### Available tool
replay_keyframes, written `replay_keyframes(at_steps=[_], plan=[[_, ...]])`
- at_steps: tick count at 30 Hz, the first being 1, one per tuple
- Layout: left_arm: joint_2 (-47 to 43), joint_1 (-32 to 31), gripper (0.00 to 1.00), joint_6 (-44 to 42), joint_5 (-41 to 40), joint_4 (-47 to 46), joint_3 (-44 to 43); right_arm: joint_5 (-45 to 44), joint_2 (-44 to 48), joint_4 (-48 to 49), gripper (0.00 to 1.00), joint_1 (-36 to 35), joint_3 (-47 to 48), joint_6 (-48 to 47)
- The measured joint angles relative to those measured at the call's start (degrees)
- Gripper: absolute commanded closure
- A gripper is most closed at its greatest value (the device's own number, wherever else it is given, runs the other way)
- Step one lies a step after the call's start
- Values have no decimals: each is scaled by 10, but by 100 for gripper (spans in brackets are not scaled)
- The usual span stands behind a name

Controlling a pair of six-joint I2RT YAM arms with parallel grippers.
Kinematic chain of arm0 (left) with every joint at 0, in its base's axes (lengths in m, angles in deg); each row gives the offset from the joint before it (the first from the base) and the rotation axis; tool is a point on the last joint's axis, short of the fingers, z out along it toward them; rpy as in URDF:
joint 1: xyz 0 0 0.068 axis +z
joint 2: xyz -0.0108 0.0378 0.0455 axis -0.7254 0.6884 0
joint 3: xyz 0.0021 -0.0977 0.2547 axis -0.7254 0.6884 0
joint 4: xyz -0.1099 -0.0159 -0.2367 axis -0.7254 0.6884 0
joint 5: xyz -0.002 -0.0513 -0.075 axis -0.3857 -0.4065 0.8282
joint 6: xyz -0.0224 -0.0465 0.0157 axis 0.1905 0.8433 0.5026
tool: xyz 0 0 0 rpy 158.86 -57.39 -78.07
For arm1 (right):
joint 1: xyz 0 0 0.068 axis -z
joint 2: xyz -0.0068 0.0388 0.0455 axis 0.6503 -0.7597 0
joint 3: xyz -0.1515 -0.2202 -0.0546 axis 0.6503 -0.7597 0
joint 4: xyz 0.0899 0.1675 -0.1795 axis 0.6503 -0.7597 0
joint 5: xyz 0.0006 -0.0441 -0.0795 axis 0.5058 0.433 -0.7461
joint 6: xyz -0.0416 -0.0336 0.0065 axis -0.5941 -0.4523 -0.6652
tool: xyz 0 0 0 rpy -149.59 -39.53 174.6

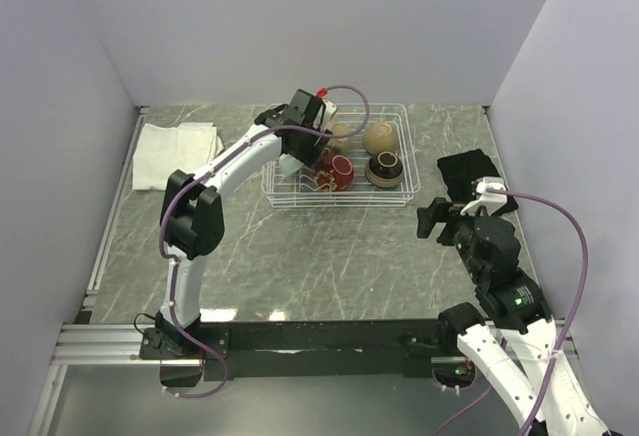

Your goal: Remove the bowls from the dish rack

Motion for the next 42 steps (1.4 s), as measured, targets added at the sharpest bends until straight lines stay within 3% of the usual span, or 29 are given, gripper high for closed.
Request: replay_keyframes(at_steps=[5, 28, 42], plan=[[-12, 9, 99, 38, 2, -14, 4, 5, -2, 1, 0, 0, 0, 6], [-91, 90, 99, 259, 127, -99, 58, 128, -33, 74, 0, 0, 0, 43], [-171, 95, 99, 339, 196, -130, 144, 206, -155, 157, 0, 0, 0, 100]])
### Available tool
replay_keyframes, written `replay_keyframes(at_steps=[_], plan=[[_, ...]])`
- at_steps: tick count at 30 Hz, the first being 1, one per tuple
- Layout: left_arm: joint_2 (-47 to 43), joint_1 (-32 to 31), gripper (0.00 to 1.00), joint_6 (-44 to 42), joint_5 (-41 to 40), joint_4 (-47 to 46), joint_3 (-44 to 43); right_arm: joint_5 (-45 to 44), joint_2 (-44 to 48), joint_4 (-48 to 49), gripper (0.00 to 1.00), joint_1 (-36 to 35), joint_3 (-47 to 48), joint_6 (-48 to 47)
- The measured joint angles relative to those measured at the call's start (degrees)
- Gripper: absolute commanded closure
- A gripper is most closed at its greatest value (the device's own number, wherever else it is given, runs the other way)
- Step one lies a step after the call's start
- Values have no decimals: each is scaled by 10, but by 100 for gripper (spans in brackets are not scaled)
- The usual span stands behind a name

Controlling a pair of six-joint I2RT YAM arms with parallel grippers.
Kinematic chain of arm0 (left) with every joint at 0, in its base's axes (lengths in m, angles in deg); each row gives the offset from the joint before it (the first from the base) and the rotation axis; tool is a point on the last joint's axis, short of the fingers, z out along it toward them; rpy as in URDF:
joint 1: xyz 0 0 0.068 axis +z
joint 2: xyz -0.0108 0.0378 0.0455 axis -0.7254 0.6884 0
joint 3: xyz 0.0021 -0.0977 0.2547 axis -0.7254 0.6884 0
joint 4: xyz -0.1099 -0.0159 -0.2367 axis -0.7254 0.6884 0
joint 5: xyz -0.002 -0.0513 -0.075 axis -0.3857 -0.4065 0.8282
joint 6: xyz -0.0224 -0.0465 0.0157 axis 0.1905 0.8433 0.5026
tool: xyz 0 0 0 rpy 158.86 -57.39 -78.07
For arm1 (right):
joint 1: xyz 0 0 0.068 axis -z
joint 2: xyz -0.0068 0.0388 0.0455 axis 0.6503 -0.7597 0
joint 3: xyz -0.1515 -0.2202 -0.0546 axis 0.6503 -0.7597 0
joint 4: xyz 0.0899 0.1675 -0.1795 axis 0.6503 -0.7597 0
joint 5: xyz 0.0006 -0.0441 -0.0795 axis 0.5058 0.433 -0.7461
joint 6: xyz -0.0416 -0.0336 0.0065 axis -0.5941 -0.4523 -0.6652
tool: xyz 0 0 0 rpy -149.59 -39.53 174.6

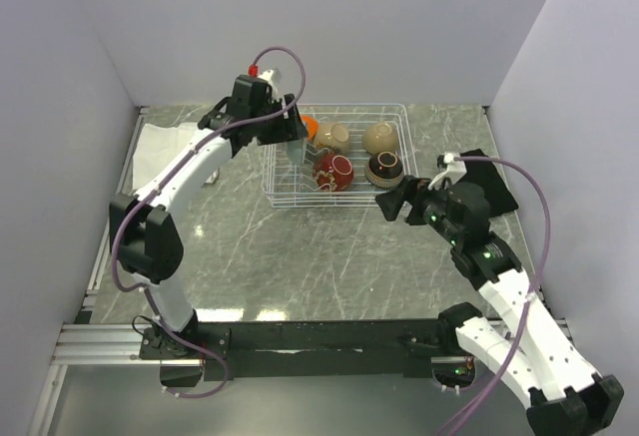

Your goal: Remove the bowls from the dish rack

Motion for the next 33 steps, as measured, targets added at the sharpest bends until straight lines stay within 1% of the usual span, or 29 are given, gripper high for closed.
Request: replay_keyframes(at_steps=[7, 13, 19, 24, 27, 30, 33], plan=[[-64, 2, 99, 62, 52, -59, 83, 4, -76, 14, 0, 0, 0, 54], [-116, 2, 99, 120, 98, -120, 157, 40, -142, 64, 1, 2, 3, 104], [-169, 2, 99, 176, 148, -193, 229, 112, -226, 140, 10, 7, 32, 156], [-194, -6, 99, 204, 170, -233, 272, 174, -304, 218, 14, 7, 53, 200], [-204, -14, 99, 215, 178, -252, 290, 196, -336, 247, 17, 7, 59, 221], [-214, -21, 99, 225, 184, -270, 309, 216, -370, 272, 22, 7, 73, 238], [-221, -29, 99, 236, 189, -289, 327, 234, -398, 300, 30, 7, 86, 254]])
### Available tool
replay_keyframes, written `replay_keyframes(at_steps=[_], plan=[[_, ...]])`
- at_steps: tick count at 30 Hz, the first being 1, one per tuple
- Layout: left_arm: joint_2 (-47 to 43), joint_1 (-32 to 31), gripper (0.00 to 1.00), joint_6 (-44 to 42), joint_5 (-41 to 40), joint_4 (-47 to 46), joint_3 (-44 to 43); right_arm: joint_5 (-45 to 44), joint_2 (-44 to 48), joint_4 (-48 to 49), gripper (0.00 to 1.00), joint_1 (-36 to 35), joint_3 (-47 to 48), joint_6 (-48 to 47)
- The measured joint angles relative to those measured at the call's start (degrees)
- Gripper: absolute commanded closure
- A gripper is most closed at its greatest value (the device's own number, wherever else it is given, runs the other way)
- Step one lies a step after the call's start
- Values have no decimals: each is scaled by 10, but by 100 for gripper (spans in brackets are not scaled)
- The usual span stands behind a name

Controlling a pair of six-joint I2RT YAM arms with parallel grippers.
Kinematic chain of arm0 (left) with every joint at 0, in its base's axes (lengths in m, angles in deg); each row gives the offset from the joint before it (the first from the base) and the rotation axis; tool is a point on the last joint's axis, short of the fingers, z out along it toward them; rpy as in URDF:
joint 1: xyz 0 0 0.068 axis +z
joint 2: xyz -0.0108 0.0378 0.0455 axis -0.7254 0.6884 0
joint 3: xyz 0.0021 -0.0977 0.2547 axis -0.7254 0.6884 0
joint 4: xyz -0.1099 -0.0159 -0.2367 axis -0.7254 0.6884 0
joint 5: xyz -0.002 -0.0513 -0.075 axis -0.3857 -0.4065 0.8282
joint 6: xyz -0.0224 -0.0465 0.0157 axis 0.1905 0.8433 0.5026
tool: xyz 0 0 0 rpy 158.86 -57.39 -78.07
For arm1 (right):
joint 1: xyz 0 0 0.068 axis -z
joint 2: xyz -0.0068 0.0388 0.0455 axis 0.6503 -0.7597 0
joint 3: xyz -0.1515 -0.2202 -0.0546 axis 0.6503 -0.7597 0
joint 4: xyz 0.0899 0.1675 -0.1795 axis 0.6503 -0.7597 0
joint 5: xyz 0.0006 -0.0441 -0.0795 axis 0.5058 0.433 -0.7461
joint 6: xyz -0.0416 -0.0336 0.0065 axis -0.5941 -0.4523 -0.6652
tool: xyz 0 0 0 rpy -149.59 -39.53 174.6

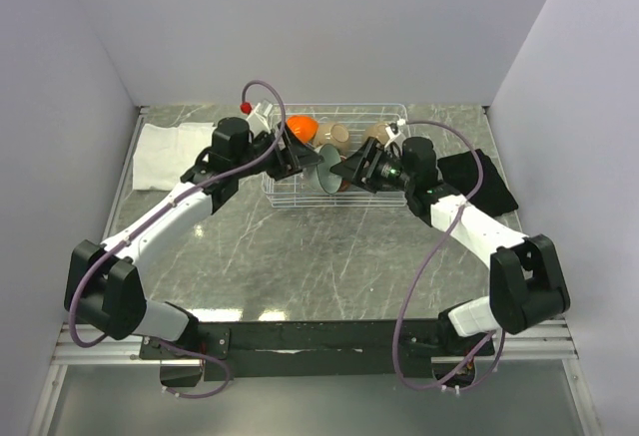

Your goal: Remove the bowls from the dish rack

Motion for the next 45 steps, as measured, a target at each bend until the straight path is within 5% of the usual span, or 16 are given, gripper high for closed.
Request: replay_keyframes(at_steps=[3, 10, 12, 14, 21, 25, 31, 45], plan=[[-1, -7, 99, 8, 1, -8, 7, 17, -17, 21, 41, 0, 3, 12], [-1, -18, 98, 18, 5, -28, 13, 43, -37, 42, 93, 0, 3, 27], [-1, -17, 91, 26, 3, -35, 13, 57, -36, 43, 100, 4, 3, 22], [-1, -14, 82, 31, -3, -39, 14, 62, -30, 41, 100, 5, 3, 9], [-12, -27, 20, -29, -14, -5, 13, 26, 31, -60, 100, 5, 3, -57], [-33, -37, 1, -114, -59, 44, 6, -21, 90, -149, 100, 8, -5, -94], [-77, -29, 1, -228, -170, 104, -1, -86, 192, -292, 100, 63, -38, -134], [-112, -28, 1, -344, -327, 154, 12, -224, 295, -493, 100, 335, -133, -163]])
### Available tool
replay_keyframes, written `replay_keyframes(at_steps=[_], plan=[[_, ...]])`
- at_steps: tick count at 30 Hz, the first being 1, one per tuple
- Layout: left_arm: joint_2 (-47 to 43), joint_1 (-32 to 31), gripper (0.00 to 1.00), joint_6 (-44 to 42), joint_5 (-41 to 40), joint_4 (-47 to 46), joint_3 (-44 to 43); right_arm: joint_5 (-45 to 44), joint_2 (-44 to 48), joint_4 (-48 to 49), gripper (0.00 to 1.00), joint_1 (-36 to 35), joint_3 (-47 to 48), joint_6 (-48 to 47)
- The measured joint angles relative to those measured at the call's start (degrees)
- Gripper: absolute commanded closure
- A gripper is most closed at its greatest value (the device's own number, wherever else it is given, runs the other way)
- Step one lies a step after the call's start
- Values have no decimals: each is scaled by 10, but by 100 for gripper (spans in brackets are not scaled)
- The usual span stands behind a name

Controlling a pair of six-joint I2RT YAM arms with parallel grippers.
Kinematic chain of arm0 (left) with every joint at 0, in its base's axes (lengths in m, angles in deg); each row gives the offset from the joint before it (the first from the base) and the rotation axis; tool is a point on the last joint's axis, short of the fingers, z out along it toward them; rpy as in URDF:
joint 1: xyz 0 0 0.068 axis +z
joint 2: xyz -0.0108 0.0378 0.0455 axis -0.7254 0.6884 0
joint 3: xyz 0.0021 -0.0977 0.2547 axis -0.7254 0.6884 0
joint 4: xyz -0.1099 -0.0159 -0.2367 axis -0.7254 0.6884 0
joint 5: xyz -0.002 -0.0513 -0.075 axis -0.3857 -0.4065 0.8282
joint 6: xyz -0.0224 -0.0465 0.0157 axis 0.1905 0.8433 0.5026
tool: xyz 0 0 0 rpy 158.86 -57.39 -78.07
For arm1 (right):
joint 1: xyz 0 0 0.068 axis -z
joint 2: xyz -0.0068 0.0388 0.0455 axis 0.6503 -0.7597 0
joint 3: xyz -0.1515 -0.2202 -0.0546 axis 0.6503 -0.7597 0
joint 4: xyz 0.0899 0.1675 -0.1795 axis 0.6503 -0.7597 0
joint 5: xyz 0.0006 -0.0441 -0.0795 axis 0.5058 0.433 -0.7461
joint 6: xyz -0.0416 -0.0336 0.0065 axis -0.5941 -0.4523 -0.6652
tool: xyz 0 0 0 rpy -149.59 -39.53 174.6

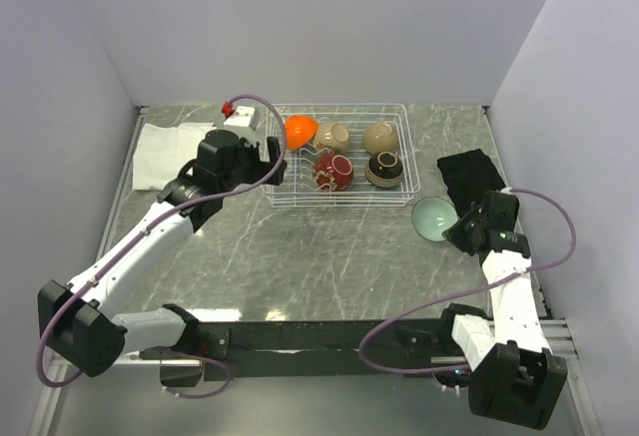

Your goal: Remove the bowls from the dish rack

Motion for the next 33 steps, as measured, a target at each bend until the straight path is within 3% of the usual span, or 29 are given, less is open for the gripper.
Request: replay_keyframes(at_steps=[14, 16, 19, 22, 28, 33], plan=[[-64, -3, 1, -28, -55, 10, 61, -43, -119, 61, 97, 33, -49, 24], [-66, -3, 1, -31, -61, 12, 65, -49, -118, 68, 91, 33, -55, 26], [-66, -3, 1, -37, -65, 15, 66, -51, -115, 87, 69, 33, -62, 31], [-65, -3, 1, -40, -66, 15, 66, -56, -107, 101, 41, 33, -71, 31], [-34, -3, 0, -41, -66, 15, 59, -68, -38, 87, 5, 33, -78, 33], [10, -5, 1, -41, -64, 20, 25, -79, 47, 47, 0, 33, -50, 30]])
